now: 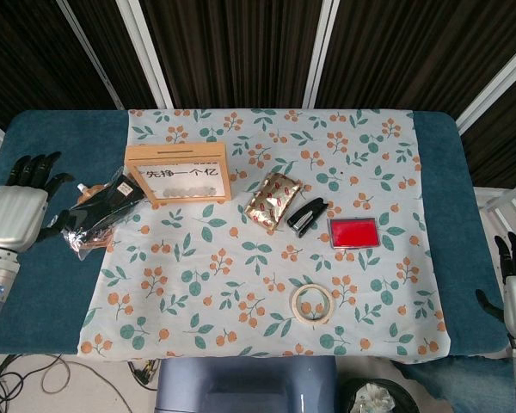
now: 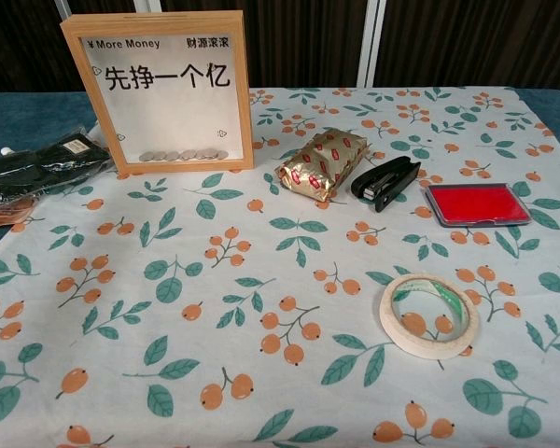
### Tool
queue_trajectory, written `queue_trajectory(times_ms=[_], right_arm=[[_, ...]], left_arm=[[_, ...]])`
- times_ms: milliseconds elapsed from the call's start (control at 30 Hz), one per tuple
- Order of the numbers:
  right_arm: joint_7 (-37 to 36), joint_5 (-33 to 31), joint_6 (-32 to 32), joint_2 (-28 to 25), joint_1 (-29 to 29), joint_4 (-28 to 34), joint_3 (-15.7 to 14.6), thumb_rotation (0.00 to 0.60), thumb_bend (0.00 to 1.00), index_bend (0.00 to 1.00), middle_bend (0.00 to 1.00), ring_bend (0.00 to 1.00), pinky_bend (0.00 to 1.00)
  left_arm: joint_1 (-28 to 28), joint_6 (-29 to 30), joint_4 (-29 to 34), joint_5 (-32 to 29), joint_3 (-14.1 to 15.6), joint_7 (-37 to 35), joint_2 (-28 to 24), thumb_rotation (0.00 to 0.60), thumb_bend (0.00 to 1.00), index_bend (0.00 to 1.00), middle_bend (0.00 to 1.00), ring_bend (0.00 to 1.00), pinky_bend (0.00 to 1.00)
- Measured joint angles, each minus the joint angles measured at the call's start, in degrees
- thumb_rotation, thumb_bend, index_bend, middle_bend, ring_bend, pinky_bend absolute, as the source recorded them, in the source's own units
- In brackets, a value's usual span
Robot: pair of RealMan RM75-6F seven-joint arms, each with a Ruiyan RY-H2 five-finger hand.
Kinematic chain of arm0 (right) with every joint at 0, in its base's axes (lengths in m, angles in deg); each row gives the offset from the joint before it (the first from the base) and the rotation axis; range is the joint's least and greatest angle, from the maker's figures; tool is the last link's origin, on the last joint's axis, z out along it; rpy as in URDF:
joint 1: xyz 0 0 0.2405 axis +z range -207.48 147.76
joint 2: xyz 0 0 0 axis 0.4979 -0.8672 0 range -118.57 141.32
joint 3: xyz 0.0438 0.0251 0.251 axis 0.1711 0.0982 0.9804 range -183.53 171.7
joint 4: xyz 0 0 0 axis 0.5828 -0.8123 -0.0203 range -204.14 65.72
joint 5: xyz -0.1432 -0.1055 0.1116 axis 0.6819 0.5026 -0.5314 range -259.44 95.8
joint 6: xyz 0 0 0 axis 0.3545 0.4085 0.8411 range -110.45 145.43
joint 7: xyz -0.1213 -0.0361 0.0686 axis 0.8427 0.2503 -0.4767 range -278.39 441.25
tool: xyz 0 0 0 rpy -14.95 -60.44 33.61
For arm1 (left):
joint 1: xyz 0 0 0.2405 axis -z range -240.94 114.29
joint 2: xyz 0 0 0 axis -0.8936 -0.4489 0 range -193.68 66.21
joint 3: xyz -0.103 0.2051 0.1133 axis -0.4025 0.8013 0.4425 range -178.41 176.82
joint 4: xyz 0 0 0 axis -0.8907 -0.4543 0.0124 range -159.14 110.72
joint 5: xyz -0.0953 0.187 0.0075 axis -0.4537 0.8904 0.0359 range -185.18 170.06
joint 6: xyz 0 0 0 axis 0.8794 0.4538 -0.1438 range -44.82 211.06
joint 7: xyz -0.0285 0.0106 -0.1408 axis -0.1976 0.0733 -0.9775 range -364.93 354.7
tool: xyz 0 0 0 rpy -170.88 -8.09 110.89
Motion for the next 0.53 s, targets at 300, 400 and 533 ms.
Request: queue_trajectory(times_ms=[300, 400, 533], right_arm=[[-2.8, 5.3, 0.3, -1.5, 0.3, 0.8, -2.5, 0.600, 0.30, 0.00, 0.00, 0.00, 0.00], [-3.0, 6.4, 0.5, -1.6, 0.4, 0.8, -2.9, 0.600, 0.30, 0.00, 0.00, 0.00, 0.00], [-3.3, 7.2, 1.4, -1.7, 0.3, 1.0, -3.1, 0.600, 0.30, 0.00, 0.00, 0.00, 0.00]], left_arm=[[-10.9, 6.3, -3.4, 7.1, 0.3, 2.8, 6.7, 0.600, 0.37, 0.19, 0.00, 0.00, 0.00], [-13.4, 6.6, -4.8, 8.7, 0.0, 3.0, 8.6, 0.600, 0.37, 0.19, 0.00, 0.00, 0.00], [-16.0, 6.0, -7.0, 10.1, -0.6, 3.2, 10.8, 0.600, 0.37, 0.19, 0.00, 0.00, 0.00]])
